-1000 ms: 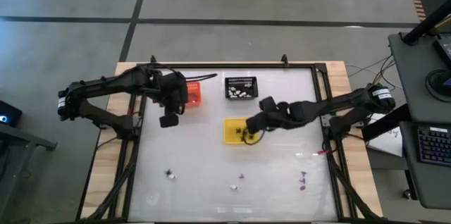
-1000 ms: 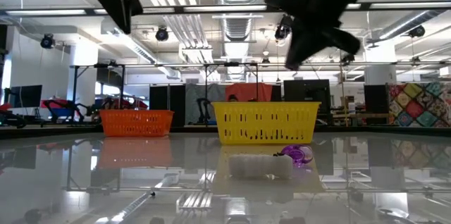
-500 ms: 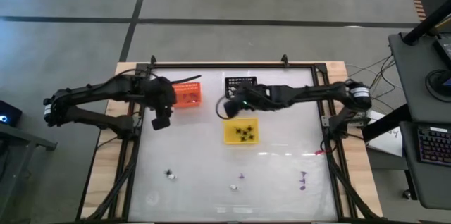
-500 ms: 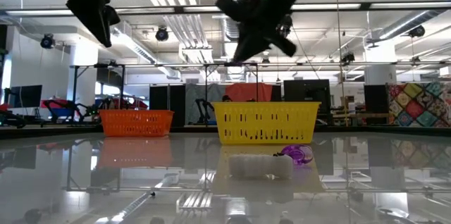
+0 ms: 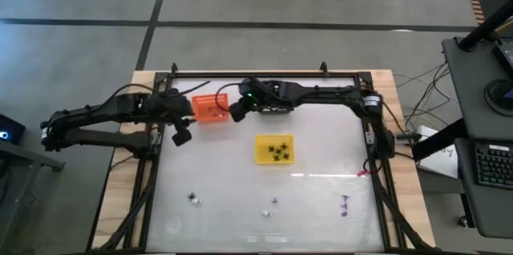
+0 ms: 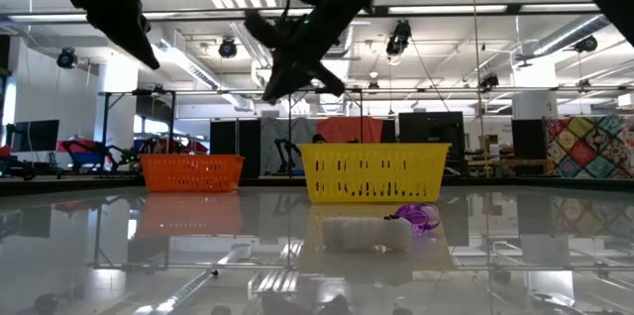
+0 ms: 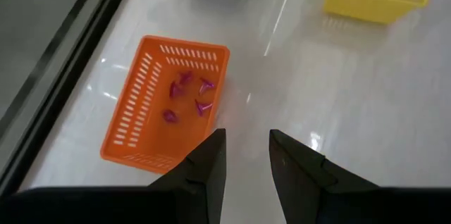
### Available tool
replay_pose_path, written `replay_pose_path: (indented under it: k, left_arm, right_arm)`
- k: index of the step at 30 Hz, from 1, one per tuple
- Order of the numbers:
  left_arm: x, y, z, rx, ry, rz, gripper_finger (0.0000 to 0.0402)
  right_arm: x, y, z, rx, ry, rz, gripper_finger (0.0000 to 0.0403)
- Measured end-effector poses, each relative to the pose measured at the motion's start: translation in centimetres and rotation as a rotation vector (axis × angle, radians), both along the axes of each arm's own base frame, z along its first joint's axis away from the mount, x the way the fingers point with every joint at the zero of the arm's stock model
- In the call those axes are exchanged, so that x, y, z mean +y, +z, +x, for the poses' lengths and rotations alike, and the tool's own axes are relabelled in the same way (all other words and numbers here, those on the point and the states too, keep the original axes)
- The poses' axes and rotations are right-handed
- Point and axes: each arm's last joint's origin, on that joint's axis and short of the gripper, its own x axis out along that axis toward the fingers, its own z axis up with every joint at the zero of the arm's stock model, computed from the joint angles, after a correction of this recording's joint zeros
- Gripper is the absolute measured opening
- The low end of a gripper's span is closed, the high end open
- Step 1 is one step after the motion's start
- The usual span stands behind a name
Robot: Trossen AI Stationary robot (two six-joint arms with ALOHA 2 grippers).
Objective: Sort Halloween decoration
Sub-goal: Put the violet witch hat into the orange bin
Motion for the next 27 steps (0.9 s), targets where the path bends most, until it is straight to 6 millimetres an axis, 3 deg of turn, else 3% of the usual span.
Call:
replay_pose_path:
  k: [6,11,27]
  left_arm:
    - [-0.2,-1.3,-0.9,-0.052,0.039,-0.010,0.0091]
    - [-0.1,-0.9,-1.1,-0.081,0.078,0.020,0.0091]
    - [-0.1,-0.2,-1.4,-0.126,0.107,0.030,0.0091]
  right_arm:
    - [-1.7,-1.4,2.9,-0.016,0.048,0.012,0.0009]
    - [-3.0,-2.5,4.9,-0.032,0.074,0.005,0.0009]
    - [-5.7,-4.9,8.5,-0.128,0.219,0.042,0.0009]
